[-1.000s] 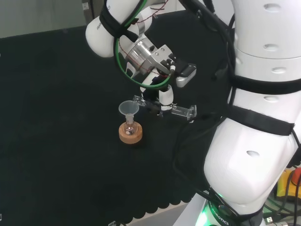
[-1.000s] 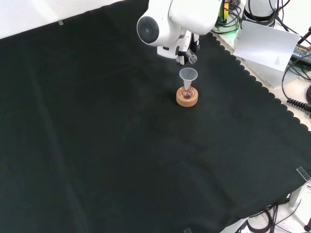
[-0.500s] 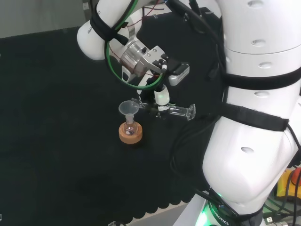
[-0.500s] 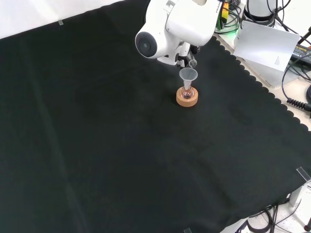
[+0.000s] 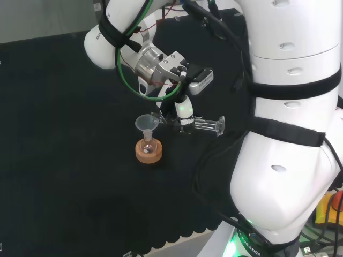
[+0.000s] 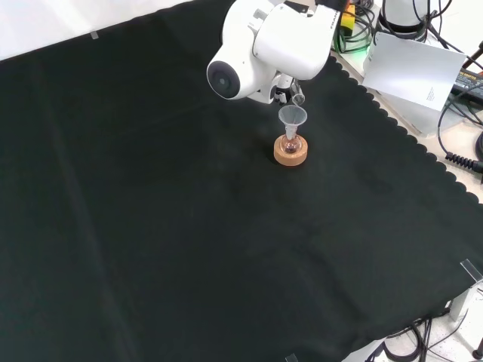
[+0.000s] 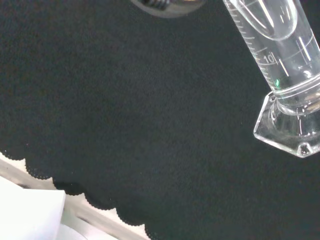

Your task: Pour the water from the graduated cylinder into the round-bottom flask.

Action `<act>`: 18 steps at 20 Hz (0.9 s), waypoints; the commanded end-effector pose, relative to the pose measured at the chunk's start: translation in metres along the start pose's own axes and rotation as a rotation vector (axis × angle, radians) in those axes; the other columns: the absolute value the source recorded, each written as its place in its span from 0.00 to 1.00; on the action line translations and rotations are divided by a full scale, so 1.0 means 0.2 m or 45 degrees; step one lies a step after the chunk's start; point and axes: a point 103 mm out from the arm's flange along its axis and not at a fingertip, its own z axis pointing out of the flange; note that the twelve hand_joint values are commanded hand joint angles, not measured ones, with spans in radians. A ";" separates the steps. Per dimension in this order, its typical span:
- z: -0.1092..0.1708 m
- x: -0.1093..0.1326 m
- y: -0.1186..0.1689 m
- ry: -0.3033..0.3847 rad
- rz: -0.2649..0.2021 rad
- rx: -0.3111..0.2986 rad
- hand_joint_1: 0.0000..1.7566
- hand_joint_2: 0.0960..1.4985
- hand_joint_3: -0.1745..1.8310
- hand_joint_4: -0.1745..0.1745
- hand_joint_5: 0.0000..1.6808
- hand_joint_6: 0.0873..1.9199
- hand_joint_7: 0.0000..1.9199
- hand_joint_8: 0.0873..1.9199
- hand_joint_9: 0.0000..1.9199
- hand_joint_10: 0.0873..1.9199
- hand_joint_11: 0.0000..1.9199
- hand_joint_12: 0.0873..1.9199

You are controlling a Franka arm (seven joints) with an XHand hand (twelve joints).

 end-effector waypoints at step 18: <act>-0.01 -0.02 -0.03 0.020 0.038 0.132 0.71 0.76 0.09 0.00 0.52 0.59 0.47 0.58 0.75 0.01 0.64 0.36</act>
